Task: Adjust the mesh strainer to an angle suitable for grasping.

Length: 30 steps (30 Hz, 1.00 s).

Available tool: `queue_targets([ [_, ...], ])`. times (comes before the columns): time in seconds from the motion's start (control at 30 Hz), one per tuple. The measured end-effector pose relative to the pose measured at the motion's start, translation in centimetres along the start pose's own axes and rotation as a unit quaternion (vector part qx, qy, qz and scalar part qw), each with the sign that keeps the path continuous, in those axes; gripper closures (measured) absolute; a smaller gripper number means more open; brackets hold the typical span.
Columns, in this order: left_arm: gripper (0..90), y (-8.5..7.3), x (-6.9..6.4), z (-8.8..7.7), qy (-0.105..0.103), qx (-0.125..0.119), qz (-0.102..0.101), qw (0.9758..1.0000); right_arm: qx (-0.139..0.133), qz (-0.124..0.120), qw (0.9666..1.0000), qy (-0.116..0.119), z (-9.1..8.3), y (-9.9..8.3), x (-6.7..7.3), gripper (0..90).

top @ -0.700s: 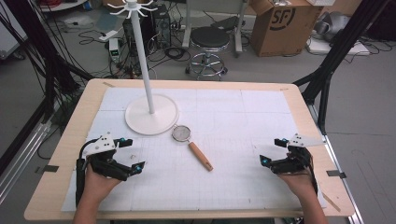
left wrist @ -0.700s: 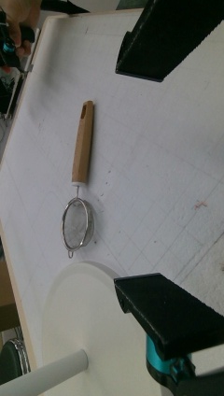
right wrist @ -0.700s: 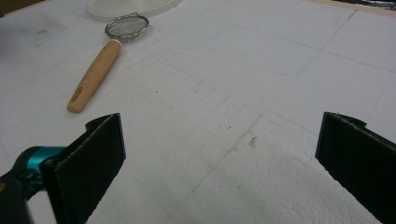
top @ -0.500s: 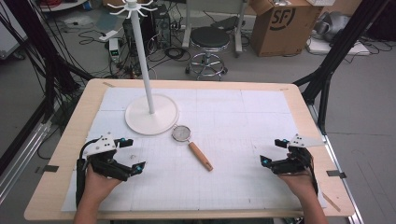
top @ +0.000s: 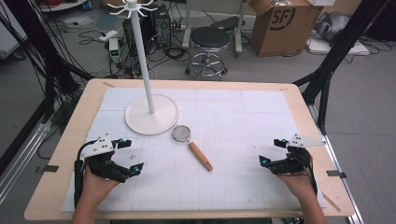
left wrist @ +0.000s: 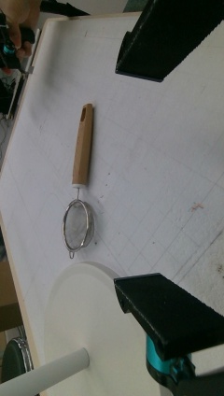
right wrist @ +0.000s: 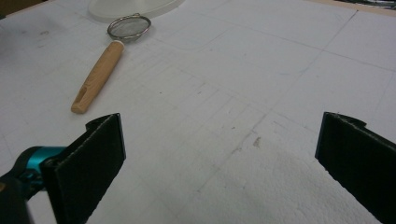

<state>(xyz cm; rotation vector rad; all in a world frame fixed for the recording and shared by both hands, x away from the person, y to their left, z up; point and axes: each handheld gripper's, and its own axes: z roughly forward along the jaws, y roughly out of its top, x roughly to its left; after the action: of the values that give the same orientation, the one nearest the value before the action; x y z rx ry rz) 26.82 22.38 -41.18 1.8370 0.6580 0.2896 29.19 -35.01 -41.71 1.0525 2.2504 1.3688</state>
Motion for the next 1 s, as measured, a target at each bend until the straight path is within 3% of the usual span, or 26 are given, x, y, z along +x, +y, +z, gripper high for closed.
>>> queue_targets([
  [1.0, 1.7, -0.2, -0.08, -0.05, 0.002, 0.005, 0.001, 1.0, 0.014, -0.008, 0.9998, 0.01, 0.86, 0.36, 0.52, 5.3],
])
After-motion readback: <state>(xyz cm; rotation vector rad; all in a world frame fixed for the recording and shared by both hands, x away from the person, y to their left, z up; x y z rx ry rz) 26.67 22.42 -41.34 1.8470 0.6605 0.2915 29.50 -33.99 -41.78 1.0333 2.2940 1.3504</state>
